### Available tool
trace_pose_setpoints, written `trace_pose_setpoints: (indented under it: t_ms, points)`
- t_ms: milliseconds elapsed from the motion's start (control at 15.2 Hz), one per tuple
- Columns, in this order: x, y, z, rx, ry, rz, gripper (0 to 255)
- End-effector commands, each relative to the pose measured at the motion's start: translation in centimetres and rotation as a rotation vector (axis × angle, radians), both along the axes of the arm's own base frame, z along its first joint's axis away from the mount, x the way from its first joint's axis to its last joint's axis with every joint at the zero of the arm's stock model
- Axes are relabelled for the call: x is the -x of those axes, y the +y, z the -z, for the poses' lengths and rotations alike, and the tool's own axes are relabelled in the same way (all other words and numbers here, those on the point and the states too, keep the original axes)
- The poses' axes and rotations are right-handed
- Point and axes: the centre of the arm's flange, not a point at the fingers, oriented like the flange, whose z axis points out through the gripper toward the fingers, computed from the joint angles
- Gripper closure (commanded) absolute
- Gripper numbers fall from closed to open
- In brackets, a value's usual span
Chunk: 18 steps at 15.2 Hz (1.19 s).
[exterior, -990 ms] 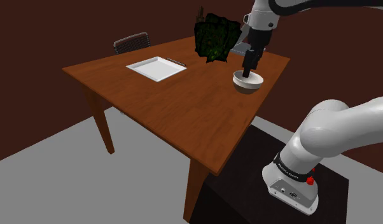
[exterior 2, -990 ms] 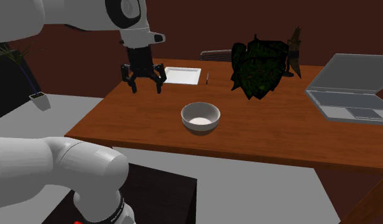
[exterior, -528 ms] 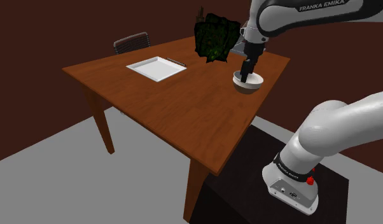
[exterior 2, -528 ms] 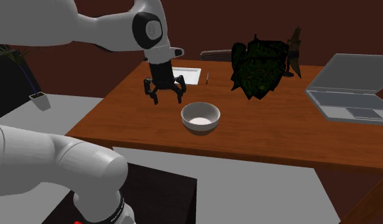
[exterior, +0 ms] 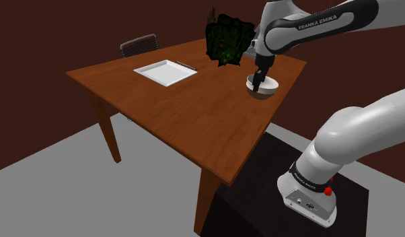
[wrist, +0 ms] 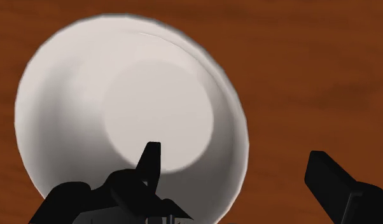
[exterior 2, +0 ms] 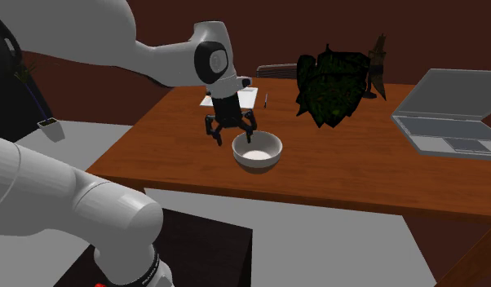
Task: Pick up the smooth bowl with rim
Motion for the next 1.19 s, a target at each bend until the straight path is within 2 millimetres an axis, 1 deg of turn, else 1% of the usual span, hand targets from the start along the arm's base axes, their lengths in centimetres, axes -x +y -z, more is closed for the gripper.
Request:
trace_pose_setpoints:
  t_ms: [0,132,198,330,396,990,1122]
  points:
    - [0.0,-0.1,1.0,0.001,-0.001,-0.001,0]
    - [0.0,-0.1,2.1,0.001,-0.001,-0.001,0]
    - [0.0,-0.1,2.9,0.001,-0.001,-0.001,0]
    - [0.0,-0.1,2.9,0.001,-0.001,-0.001,0]
    - [0.0,-0.1,2.9,0.001,-0.001,-0.001,255]
    - [0.0,-0.1,2.9,0.001,-0.001,-0.001,255]
    - [0.0,-0.1,1.8,0.001,-0.001,-0.001,255]
